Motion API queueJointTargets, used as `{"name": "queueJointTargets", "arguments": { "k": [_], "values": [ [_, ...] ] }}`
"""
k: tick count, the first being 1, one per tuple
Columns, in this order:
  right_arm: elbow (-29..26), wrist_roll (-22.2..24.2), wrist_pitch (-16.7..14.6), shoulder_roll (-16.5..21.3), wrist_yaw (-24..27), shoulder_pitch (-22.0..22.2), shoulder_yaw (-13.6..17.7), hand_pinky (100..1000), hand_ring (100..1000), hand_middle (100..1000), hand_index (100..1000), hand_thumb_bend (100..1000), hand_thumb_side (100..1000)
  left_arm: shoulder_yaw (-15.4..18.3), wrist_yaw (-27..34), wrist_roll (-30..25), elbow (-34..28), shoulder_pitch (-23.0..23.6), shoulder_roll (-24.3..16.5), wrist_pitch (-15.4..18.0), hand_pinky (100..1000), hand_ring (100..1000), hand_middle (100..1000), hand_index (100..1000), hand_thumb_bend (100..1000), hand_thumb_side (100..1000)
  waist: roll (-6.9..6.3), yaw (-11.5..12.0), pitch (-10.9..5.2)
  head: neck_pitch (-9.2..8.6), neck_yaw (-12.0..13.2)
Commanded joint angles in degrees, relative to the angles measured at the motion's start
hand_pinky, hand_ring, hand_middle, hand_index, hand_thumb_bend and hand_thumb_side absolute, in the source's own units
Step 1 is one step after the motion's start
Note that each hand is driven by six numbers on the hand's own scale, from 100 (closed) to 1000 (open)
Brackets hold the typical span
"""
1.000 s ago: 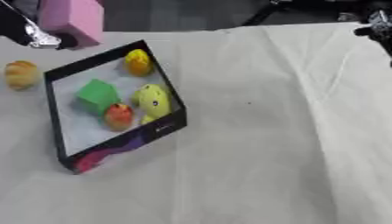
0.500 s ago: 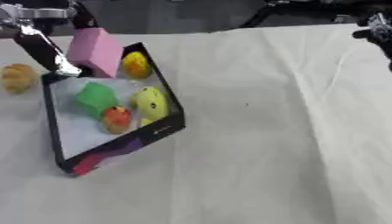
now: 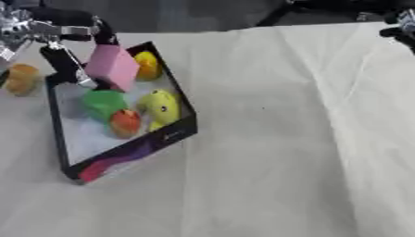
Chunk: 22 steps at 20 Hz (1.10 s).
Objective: Pick up objects on the table and place them in the box.
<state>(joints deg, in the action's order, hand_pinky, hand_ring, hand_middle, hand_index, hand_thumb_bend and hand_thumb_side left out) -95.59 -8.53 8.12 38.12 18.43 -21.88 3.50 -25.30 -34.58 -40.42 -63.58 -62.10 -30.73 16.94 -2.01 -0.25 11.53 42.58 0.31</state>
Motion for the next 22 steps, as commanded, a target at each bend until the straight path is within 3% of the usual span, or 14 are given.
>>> {"name": "queueJointTargets", "arguments": {
  "k": [1,6,7,9,10,11,13,17,22],
  "values": [
    [-1.2,0.3,-0.1,0.9,0.3,-1.2,0.3,927,715,677,815,100,596,1.5,-3.0,1.9,0.8,-1.0,0.0,1.2,764,695,599,660,247,159,0.04,-0.3,0.15,0.13,0.5],
    [-1.3,0.3,-0.1,0.8,0.3,-1.2,0.4,927,715,676,815,100,598,2.4,-7.4,4.1,3.1,-0.8,0.8,2.5,799,769,701,771,382,281,0.15,-0.7,0.47,0.24,0.8],
    [-1.2,0.2,0.0,0.8,0.3,-1.2,0.4,927,715,677,815,100,600,2.5,-7.8,4.2,3.4,-0.7,0.9,2.6,823,811,756,842,468,384,0.16,-0.7,0.51,0.24,0.9],
    [-1.2,0.2,0.0,0.8,0.3,-1.1,0.4,927,715,677,815,100,599,2.7,-8.6,4.1,3.7,-0.7,1.0,2.4,838,846,799,896,597,499,0.19,-0.7,0.53,0.27,1.0],
    [-1.2,0.2,0.0,0.8,0.3,-1.1,0.4,927,715,676,815,100,599,2.8,-8.9,3.9,3.7,-0.7,1.0,2.2,839,847,804,899,621,513,0.21,-0.7,0.52,0.29,1.0],
    [-1.2,0.2,0.0,0.8,0.3,-1.1,0.4,927,715,676,815,100,599,3.0,-9.3,3.8,3.6,-0.7,1.0,2.1,844,855,817,910,718,577,0.23,-0.7,0.51,0.26,1.0],
    [-1.1,0.2,0.0,0.8,0.3,-1.0,0.5,927,715,676,815,100,599,3.4,-10.1,3.7,3.3,-0.7,0.9,1.6,849,860,822,918,801,641,0.28,-0.6,0.47,0.17,1.0],
    [-1.0,0.0,0.0,0.7,0.3,-0.5,0.7,927,715,676,815,100,598,4.7,-8.4,3.7,1.1,0.2,0.4,0.4,855,857,819,928,878,782,0.33,-0.1,0.19,0.64,1.0],
    [-0.9,-0.3,0.0,0.7,0.4,-0.1,0.9,927,713,675,815,100,601,6.0,-4.8,1.7,-3.2,1.2,-0.9,-2.3,861,863,825,930,864,766,0.44,0.7,-0.17,0.95,0.9]
  ]
}}
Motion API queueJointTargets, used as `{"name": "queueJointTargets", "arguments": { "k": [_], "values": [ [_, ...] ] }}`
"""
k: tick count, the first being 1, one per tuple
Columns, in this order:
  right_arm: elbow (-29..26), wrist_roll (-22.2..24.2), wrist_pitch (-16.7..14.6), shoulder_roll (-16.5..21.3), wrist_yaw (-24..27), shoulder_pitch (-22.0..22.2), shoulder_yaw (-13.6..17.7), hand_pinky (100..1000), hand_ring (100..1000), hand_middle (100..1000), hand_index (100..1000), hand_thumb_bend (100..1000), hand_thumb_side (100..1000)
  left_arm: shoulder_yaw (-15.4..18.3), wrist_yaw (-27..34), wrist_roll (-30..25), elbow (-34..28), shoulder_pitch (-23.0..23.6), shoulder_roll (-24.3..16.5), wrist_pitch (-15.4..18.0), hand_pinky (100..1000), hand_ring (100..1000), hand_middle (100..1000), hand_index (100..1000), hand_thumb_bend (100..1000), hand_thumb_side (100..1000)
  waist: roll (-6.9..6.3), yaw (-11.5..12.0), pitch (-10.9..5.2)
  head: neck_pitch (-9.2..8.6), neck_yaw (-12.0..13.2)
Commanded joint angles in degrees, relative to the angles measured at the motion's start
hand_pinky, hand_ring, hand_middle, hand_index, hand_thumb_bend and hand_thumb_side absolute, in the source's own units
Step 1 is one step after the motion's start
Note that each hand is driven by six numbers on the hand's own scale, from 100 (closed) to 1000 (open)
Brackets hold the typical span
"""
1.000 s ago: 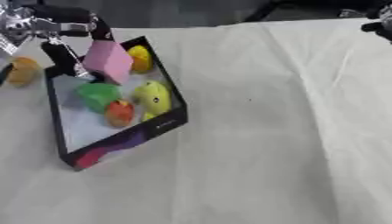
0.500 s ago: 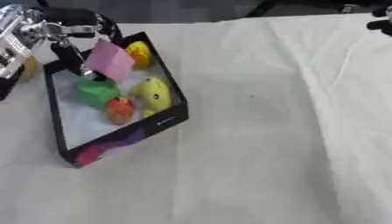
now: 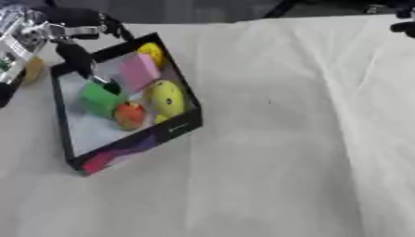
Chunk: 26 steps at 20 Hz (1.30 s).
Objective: Pick up objects on the table and place them in the box.
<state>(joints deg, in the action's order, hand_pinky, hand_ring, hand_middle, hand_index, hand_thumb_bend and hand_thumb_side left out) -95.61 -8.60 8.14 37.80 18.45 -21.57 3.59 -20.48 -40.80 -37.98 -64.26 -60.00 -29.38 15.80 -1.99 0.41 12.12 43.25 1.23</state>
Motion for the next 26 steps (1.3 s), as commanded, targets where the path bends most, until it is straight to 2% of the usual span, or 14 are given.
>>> {"name": "queueJointTargets", "arguments": {
  "k": [1,4,5,6,8,14,18,21,25,26],
  "values": [
    [-0.9,-0.3,-0.1,1.1,0.4,-0.3,0.8,927,713,675,815,100,601,1.2,1.7,-1.1,-3.1,-0.8,-2.5,-1.4,861,863,825,928,829,750,0.44,0.1,-0.81,0.29,0.0],
    [-0.8,-0.3,0.0,1.1,0.5,-0.1,0.8,928,713,674,815,100,602,1.8,3.0,-1.6,-4.8,-0.4,-3.2,-2.2,862,860,820,917,695,743,0.55,0.3,-0.92,0.31,-0.1],
    [-0.8,-0.4,0.0,1.1,0.5,0.0,0.9,928,713,674,815,100,602,2.3,3.6,-1.4,-5.3,-0.3,-3.5,-2.8,859,855,814,906,605,765,0.57,0.4,-0.97,0.31,-0.1],
    [-0.7,-0.5,-0.1,1.1,0.5,0.1,1.0,928,713,674,815,100,602,3.2,4.6,-0.8,-5.8,-0.1,-4.2,-3.8,854,848,807,893,533,743,0.58,0.5,-1.02,0.32,-0.1],
    [-0.8,-0.6,-0.2,1.3,0.5,0.4,1.2,928,713,674,815,100,601,5.0,6.3,0.7,-6.6,0.2,-6.4,-5.9,850,845,801,875,493,670,0.53,0.8,-1.08,0.37,-0.2],
    [-0.8,-1.1,-0.3,1.6,0.5,0.9,1.6,928,713,674,815,100,605,9.7,5.3,2.6,-2.9,2.0,-13.5,-10.3,854,861,829,888,513,580,0.44,1.6,-0.9,0.57,-0.6],
    [-0.8,-1.1,-0.3,1.6,0.5,0.8,1.6,928,713,674,815,100,603,12.0,2.4,3.0,1.7,2.8,-15.0,-11.8,855,862,829,889,515,577,0.83,1.6,-0.63,0.29,-0.7],
    [-0.8,-1.2,-0.3,1.5,0.5,0.8,1.6,928,713,674,815,100,600,13.1,0.9,2.9,4.9,2.9,-14.8,-12.4,855,864,828,888,522,593,1.22,1.4,-0.31,-0.16,-0.5],
    [-0.7,-1.2,-0.3,1.5,0.5,0.7,1.6,928,713,674,815,100,603,13.2,-0.5,3.2,7.8,3.2,-14.4,-13.7,871,891,837,894,587,652,1.69,1.2,0.12,-1.0,-0.3],
    [-0.7,-1.2,-0.3,1.4,0.5,0.6,1.6,928,713,674,815,100,603,13.1,-0.7,3.3,8.4,3.2,-14.3,-14.3,874,892,825,891,629,695,1.78,1.2,0.22,-1.24,-0.3]
  ]
}}
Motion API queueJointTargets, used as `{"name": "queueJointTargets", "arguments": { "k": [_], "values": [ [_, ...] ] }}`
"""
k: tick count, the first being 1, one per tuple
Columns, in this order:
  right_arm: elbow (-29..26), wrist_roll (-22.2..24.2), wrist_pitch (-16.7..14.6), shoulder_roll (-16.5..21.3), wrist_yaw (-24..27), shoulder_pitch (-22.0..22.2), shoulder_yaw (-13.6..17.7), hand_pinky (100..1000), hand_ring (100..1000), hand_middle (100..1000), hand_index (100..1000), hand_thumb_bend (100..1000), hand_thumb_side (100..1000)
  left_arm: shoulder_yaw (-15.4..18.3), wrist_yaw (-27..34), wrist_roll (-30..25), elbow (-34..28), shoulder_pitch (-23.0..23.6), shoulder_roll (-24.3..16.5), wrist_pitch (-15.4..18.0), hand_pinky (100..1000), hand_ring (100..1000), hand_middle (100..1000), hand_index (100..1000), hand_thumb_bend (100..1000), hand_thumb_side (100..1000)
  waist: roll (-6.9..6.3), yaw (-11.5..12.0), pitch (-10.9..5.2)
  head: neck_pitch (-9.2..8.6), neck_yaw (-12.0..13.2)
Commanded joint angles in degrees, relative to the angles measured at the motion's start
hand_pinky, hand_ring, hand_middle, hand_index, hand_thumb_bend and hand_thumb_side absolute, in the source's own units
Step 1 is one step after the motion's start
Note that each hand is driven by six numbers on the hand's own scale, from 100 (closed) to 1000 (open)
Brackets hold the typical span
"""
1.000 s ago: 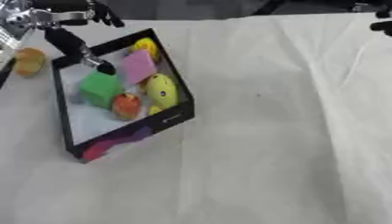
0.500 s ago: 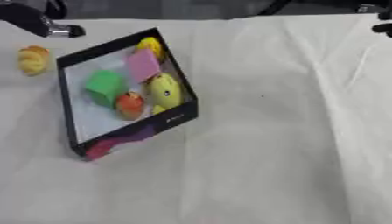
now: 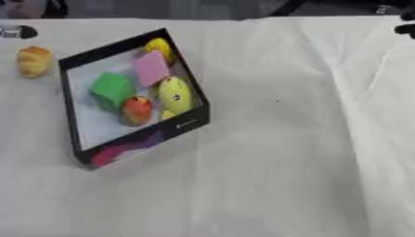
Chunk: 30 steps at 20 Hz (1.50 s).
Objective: Pick up objects on the table and place them in the box.
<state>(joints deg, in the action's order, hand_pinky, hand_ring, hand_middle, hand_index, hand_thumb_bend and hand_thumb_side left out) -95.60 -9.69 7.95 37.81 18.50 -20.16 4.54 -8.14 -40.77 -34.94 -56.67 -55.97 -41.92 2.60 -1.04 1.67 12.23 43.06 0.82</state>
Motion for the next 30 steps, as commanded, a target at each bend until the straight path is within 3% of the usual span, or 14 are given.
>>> {"name": "queueJointTargets", "arguments": {
  "k": [1,6,13,21,30],
  "values": [
    [-0.7,-0.1,-0.1,1.4,0.5,-0.8,0.7,928,713,674,815,100,601,0.7,-1.0,0.4,1.4,-0.8,-1.6,-1.9,873,891,820,890,634,697,0.9,-0.2,0.22,-1.25,0.2],
    [-0.7,-0.1,-0.1,1.3,0.5,-1.1,0.6,928,713,674,815,100,604,0.6,-2.9,2.9,3.6,-0.9,-0.8,-6.8,873,891,811,873,679,688,1.17,-0.6,0.84,-2.41,0.6],
    [-0.8,-0.1,-0.1,1.3,0.5,-1.4,0.6,928,713,674,815,100,610,2.0,-11.0,7.8,8.1,-1.2,0.6,-15.2,859,886,802,868,704,680,1.29,-1.0,1.77,-3.12,1.4],
    [-0.6,0.1,0.0,1.3,0.4,-1.6,0.5,928,713,674,815,100,620,4.4,-13.8,9.9,12.4,-1.2,1.0,-19.2,846,869,777,836,525,483,1.24,-1.2,2.52,-3.81,2.3],
    [-0.6,0.5,0.2,1.2,0.3,-2.1,0.3,929,713,674,816,100,628,5.7,-13.1,11.6,14.8,-1.3,1.8,-21.8,834,847,756,789,498,476,0.89,-2.3,3.49,-4.48,3.6]
  ]
}}
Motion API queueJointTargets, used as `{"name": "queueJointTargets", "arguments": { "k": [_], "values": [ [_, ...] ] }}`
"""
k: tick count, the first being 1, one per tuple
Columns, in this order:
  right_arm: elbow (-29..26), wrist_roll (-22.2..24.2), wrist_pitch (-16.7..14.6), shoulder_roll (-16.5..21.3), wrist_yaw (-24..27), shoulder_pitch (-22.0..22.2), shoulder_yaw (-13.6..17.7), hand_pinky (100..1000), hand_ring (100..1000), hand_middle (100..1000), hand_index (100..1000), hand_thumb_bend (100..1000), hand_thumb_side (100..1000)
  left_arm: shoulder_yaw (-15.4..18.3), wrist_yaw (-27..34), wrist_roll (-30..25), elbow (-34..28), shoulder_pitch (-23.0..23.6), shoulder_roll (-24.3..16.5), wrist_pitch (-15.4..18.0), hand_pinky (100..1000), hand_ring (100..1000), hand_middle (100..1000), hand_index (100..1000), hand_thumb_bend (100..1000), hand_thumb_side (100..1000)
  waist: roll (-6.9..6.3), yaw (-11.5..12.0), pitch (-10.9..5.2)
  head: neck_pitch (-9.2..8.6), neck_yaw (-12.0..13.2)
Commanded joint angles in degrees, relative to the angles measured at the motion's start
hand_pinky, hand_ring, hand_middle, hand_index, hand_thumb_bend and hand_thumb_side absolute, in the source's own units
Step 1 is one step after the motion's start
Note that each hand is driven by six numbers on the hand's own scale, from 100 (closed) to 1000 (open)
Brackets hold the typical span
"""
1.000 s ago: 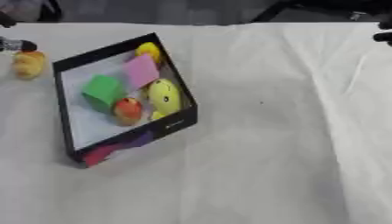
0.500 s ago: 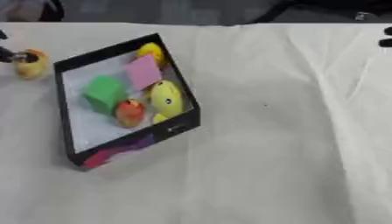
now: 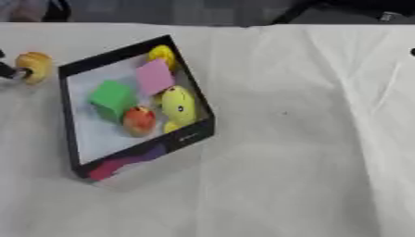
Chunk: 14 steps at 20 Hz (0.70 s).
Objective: Pick up objects on the table and place them in the box.
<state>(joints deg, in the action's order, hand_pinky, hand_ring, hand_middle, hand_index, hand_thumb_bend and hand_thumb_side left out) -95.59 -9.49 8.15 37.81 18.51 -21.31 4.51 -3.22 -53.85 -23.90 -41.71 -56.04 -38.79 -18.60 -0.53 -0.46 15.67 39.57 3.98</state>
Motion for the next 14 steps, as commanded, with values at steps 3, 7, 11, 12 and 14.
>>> {"name": "queueJointTargets", "arguments": {
  "k": [3,7,11,12,14],
  "values": [
    [-0.6,0.4,0.0,1.1,0.3,-1.1,0.3,930,713,674,816,100,632,0.9,-0.7,1.2,0.6,-1.4,-0.9,-1.0,828,842,749,759,476,449,0.29,-0.5,0.32,-1.01,0.8],
    [-0.5,0.2,0.0,1.1,0.3,-0.8,0.5,930,713,674,816,100,635,1.0,-1.6,1.5,1.1,-1.6,-0.6,-1.2,818,829,731,712,343,276,0.28,-0.4,0.39,-0.64,0.7],
    [-0.4,0.3,0.0,1.0,0.3,-0.7,0.5,930,713,674,816,100,633,0.8,-1.4,2.0,0.4,-2.0,-0.4,-1.6,806,803,698,667,207,109,0.3,-0.3,0.11,-0.41,0.7],
    [-0.4,0.4,0.0,0.9,0.3,-0.7,0.5,930,713,675,816,100,632,0.7,-1.3,2.2,0.3,-2.1,-0.3,-1.7,805,802,697,665,201,104,0.31,-0.3,0.03,-0.37,0.7],
    [-0.4,0.4,0.0,1.0,0.3,-0.6,0.5,930,713,675,816,100,628,0.5,-0.9,2.4,-0.4,-2.2,-0.3,-1.8,798,787,677,637,135,100,0.39,-0.2,-0.22,-0.19,0.5]
  ]
}}
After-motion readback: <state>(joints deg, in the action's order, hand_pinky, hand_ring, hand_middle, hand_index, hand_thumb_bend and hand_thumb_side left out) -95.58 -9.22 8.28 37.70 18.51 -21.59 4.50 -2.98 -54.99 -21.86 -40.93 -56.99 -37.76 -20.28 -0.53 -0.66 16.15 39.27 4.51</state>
